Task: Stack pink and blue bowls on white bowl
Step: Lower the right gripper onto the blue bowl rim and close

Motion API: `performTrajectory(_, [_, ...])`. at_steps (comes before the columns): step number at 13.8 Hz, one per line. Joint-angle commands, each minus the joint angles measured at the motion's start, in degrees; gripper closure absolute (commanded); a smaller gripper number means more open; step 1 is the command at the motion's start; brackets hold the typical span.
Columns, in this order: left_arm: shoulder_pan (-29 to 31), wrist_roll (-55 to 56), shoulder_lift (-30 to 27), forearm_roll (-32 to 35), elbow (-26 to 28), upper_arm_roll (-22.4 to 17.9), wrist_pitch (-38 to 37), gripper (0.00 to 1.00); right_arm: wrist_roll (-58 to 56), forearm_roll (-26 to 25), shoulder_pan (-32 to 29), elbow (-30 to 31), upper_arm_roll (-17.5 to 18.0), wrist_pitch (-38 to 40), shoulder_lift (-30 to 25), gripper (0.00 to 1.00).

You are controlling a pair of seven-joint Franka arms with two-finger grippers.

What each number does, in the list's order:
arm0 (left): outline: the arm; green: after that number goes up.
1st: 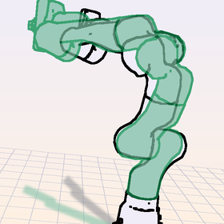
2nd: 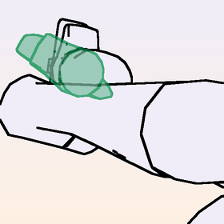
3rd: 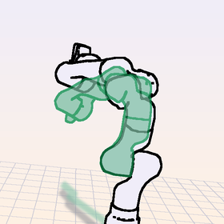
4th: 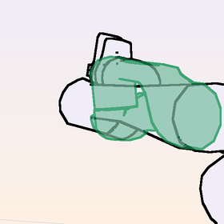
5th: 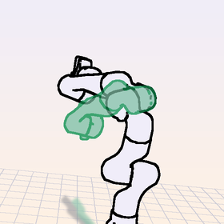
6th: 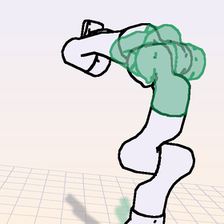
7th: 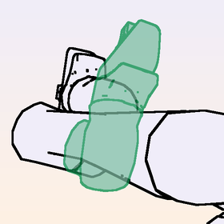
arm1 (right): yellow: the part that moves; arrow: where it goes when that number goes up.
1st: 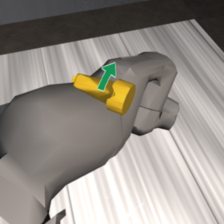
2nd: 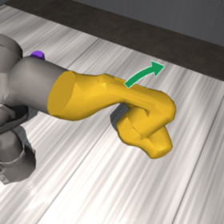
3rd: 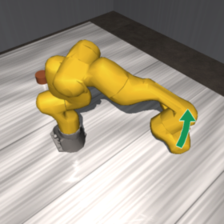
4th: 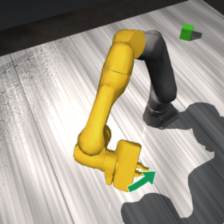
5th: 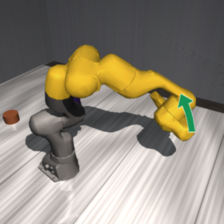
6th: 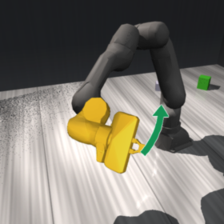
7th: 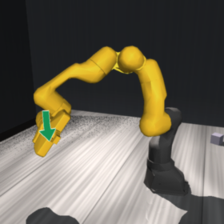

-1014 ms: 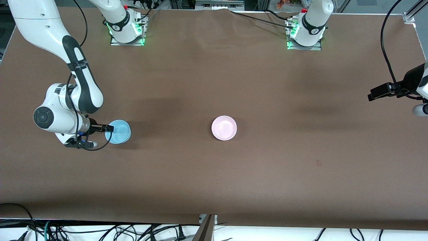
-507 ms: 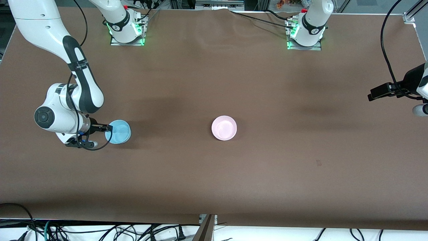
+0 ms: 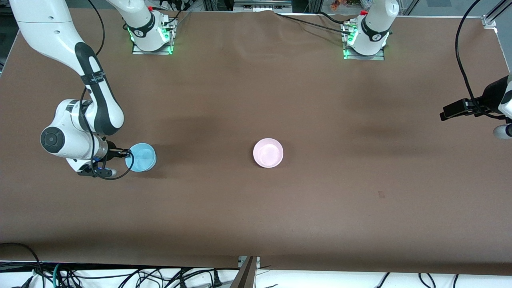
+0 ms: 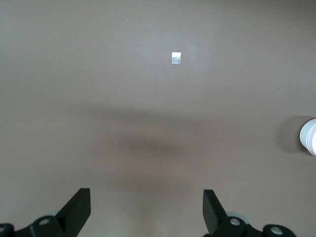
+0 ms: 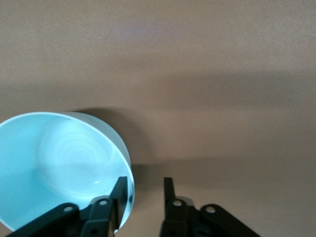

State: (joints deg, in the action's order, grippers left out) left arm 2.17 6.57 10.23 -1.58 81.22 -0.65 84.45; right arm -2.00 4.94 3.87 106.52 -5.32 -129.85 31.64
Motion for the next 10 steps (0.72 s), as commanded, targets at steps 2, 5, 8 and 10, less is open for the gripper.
performTrajectory(2, [-0.3, 0.6, 0.1, 0.7, -0.5, 0.0, -0.4, 0.00, 0.4, 0.7, 0.1, 1.8, 0.1, -0.7, -2.1, 0.87])
performTrajectory(5, [-0.4, 0.6, 0.1, 0.7, -0.5, 0.0, -0.4, 0.00, 0.5, 0.7, 0.1, 1.8, 0.1, -0.7, -2.4, 1.00])
performTrajectory(8, [-0.3, 0.6, 0.1, 0.7, -0.5, 0.0, -0.4, 0.00, 0.5, 0.7, 0.1, 1.6, 0.1, -0.4, -2.7, 1.00])
performTrajectory(10, [-0.3, 0.6, 0.1, 0.7, -0.5, 0.0, -0.4, 0.00, 0.4, 0.7, 0.0, 0.9, 0.1, -0.2, -3.7, 1.00])
